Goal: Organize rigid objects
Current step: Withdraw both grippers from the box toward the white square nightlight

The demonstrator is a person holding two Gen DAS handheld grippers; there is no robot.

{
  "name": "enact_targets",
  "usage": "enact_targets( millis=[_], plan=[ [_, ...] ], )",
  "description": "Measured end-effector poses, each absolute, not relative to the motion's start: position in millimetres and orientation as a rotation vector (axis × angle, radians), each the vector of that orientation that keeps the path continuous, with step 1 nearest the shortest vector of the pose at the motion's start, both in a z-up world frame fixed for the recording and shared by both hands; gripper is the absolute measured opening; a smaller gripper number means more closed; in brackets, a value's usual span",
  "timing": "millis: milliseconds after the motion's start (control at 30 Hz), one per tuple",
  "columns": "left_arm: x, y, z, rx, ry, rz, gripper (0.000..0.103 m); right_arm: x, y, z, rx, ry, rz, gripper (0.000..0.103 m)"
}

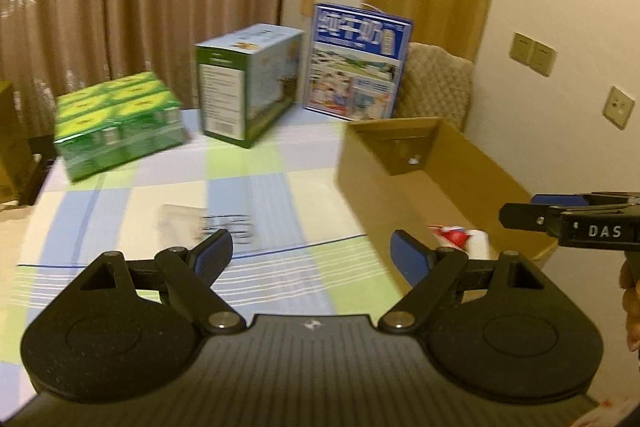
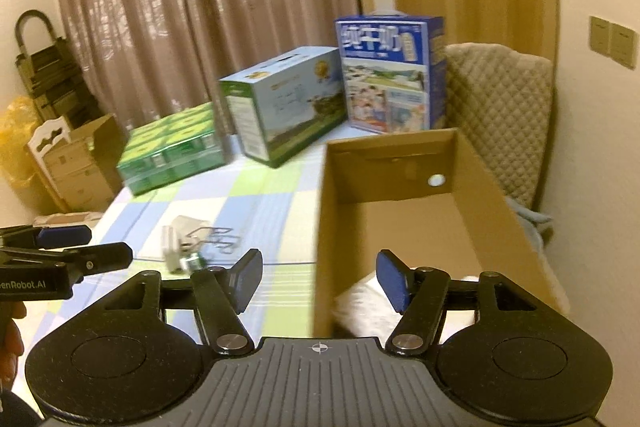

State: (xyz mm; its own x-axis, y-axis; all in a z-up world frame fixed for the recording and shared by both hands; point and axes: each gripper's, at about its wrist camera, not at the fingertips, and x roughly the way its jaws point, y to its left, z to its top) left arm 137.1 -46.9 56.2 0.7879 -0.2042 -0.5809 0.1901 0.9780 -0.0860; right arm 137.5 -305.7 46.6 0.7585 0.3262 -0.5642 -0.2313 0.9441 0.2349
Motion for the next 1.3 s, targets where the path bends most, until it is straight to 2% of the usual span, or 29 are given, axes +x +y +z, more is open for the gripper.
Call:
enact_targets(
  millis=[300, 533, 833, 1000, 1167, 1300],
  plan=[
    [133.9, 32.9, 34.2, -0.022, 0.639, -0.093, 0.083, 152.7, -235.4, 27.2, 0.158, 0.671, 0.414, 0.072],
    [153.2, 76.6, -1.1, -0.057, 0.686, -0.028, 0.083, 180.8, -190.5, -5.2, 0.165, 0.715, 0.445, 0.073],
    [196.2, 84.7, -55.7, -0.032, 0.735, -0.053, 0.083, 222.6, -161.0, -53.6, 0.177, 0.761, 0.453, 0.074],
    [220.1, 83.7, -68.2, 0.012, 0.746, -0.076, 0.083, 245.8, -144.9, -73.3, 0.124, 0.769, 0.481, 0.073],
    [246.0, 88.7, -75.8, 0.036, 0.767, -0.086, 0.081, 265.8, -130.3, -88.0, 0.107, 0.767, 0.52, 0.072],
    [259.6, 86.2, -80.6, 0.152, 0.757, -0.094, 0.08, 281.3, -116.5, -99.1, 0.071, 0.771, 0.553, 0.061]
  ],
)
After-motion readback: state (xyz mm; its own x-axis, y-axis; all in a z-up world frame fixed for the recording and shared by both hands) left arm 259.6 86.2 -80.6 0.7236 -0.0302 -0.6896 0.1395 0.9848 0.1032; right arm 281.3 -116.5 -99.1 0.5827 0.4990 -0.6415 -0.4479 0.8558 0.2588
